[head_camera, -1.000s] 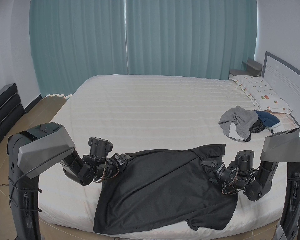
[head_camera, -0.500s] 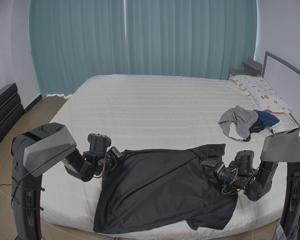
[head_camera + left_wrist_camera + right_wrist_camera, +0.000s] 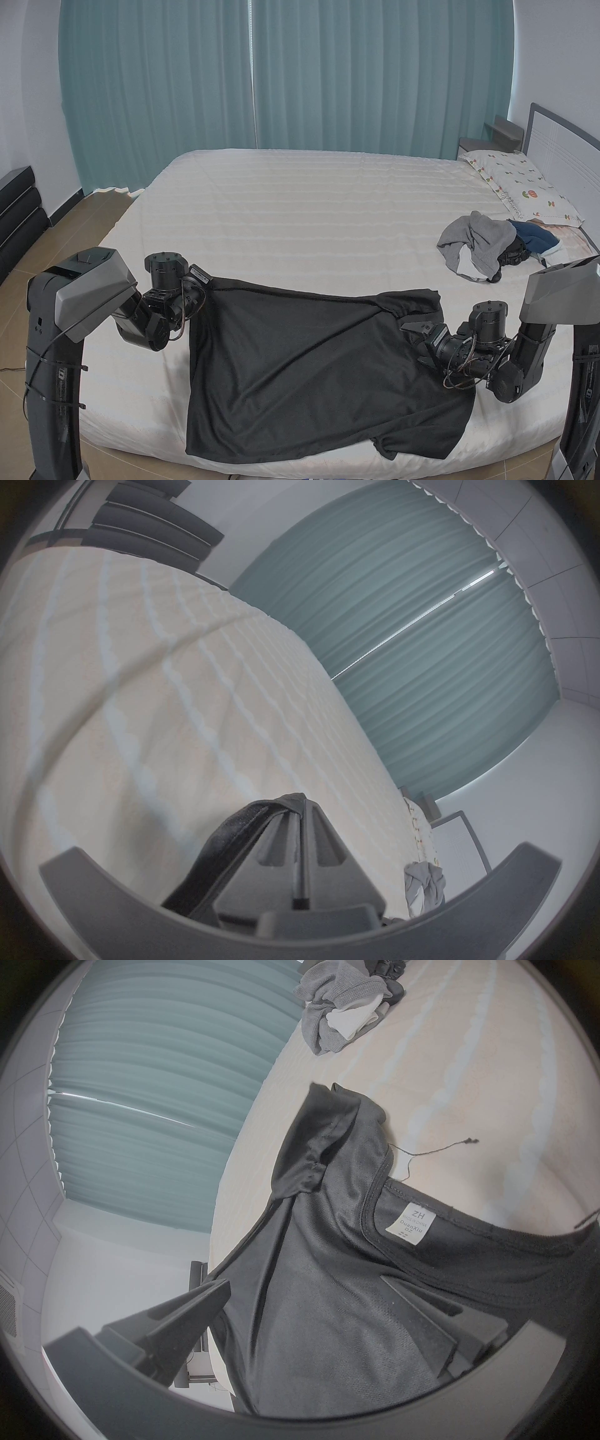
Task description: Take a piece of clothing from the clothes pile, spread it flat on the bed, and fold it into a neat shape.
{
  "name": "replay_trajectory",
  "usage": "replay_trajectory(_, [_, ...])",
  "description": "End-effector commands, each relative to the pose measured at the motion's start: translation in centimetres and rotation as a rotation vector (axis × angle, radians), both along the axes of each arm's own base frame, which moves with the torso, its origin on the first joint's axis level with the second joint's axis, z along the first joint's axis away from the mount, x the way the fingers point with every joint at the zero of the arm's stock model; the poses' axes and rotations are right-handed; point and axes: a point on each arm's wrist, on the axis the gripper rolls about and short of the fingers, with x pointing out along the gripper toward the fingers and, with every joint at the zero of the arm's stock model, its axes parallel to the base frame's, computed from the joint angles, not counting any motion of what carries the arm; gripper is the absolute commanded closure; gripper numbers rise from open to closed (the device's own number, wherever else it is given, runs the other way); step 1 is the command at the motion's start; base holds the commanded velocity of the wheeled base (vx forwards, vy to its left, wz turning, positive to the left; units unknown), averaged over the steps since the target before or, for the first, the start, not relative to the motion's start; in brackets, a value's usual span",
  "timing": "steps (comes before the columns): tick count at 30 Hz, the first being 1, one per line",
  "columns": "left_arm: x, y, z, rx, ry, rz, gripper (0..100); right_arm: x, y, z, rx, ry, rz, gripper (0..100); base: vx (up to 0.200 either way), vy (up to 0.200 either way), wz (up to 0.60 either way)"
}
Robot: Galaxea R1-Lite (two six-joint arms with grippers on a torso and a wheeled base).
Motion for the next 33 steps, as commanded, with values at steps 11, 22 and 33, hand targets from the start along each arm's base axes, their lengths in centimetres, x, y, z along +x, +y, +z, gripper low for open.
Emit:
replay_trajectory(11, [1.5,1.3,-2.7,0.002,-0.013,0.036,100,0.5,-0.1,0.2,0.01,-0.046,-0.017,0,0.0,0.0,0.0])
replay_trajectory(22, [1.3,1.3,-3.2,0.019,0.003,0.057,100,4.5,-1.7,2.6,-0.087,-0.201,-0.15,0,0.0,0.0,0.0])
replay_trajectory(33, [1.0,1.3,-3.5,0.05,0.014,0.047,100,8.6,0.0,2.5,-0.199,-0.122,-0.104,0,0.0,0.0,0.0])
